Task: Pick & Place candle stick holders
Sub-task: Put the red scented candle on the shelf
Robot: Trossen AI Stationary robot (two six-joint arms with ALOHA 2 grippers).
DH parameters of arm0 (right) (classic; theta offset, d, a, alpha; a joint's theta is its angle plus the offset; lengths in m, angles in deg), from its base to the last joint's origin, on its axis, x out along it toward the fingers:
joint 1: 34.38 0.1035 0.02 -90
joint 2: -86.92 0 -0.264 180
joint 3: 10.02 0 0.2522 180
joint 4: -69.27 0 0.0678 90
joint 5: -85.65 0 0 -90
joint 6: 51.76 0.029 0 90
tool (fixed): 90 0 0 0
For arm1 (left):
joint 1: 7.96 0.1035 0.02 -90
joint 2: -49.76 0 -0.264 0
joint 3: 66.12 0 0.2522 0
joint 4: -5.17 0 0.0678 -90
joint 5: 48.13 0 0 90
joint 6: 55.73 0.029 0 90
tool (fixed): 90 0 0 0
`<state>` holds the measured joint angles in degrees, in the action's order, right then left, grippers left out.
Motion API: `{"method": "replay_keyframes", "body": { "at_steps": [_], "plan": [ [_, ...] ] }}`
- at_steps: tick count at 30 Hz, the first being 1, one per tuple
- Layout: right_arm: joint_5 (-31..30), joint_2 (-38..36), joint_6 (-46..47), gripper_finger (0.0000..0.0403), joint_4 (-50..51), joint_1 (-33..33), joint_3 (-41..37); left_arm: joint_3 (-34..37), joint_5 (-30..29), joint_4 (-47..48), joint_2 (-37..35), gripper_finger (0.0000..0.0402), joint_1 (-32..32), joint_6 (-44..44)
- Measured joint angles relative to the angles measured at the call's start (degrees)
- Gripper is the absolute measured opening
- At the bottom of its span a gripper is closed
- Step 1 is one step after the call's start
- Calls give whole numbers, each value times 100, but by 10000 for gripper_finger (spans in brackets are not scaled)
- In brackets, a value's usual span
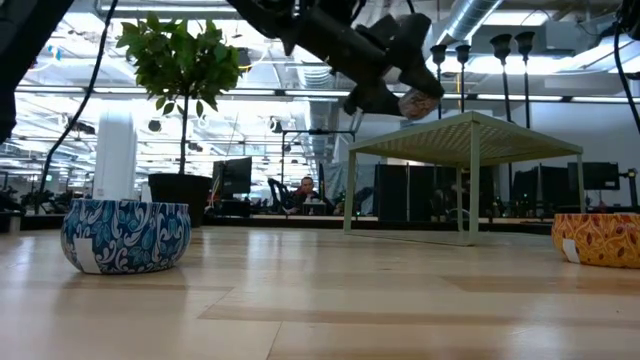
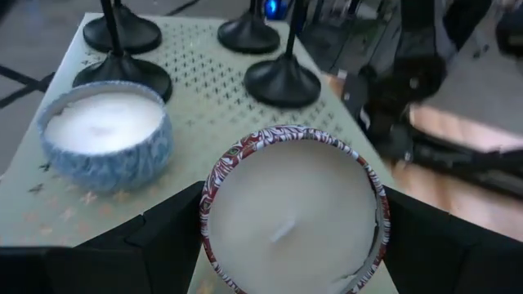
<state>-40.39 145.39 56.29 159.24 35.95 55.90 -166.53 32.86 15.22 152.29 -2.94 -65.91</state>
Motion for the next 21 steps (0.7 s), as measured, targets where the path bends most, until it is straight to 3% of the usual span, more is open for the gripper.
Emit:
{"method": "replay_keyframes", "body": {
  "at_steps": [9,16,21],
  "plan": [
    [0,0,148,179,-53,0,0,-2,176,-509,202,310,-13,-196],
    [0,0,148,179,11,0,0,-9,-442,613,-742,310,337,79],
    [0,2,107,179,64,0,0,-2,-472,1307,-1016,310,758,39]
  ]
}}
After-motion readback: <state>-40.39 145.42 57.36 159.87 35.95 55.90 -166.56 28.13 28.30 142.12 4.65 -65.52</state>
